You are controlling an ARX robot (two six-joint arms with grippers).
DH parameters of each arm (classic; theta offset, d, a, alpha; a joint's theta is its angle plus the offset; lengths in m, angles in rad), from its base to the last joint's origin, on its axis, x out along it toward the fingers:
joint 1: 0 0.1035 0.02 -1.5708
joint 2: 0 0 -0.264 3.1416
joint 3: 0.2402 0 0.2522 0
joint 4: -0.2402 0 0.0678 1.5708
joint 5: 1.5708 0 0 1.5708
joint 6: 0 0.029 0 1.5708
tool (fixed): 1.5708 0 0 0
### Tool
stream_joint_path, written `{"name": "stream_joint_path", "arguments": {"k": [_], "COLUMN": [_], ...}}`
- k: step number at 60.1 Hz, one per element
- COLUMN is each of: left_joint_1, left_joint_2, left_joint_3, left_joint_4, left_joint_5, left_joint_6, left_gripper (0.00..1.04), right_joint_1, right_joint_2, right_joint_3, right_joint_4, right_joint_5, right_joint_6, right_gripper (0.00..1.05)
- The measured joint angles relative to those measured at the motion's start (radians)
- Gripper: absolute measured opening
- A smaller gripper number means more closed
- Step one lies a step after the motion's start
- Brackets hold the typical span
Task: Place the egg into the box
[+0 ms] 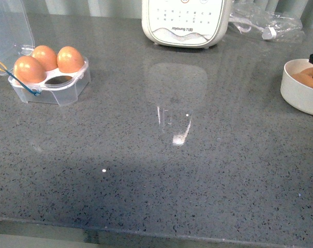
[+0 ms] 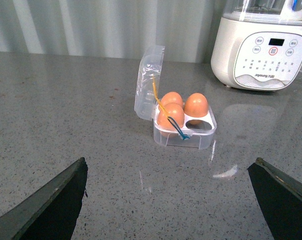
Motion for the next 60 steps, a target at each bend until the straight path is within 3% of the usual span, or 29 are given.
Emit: {"name": "stream_joint_path", "arguments": {"k": [21, 30, 39, 60], "left_joint_1": [0.000, 0.000, 0.000, 0.000], "left_joint_2": [0.000, 0.000, 0.000, 0.000], "left_joint_3": [0.000, 0.000, 0.000, 0.000], "left_joint_4": [0.000, 0.000, 0.000, 0.000], "left_joint_5": [0.000, 0.000, 0.000, 0.000], "left_joint_6": [0.000, 0.000, 0.000, 0.000], "left_gripper": [0.98, 0.98, 0.98, 0.98], "right_joint_1": [-0.017, -0.027, -0.032, 0.011], "right_joint_2": [0.015, 0.022, 0.021, -0.121], "right_joint_3": [-0.022, -0.032, -0.036, -0.045], "right_joint_4": [0.032, 0.036, 0.036, -0.011], "right_joint_5": [-0.011, -0.013, -0.018, -0.007], "right_joint_6": [0.011, 0.021, 0.021, 0.032], "right_gripper": [0.97, 0.68, 0.49, 0.47]}}
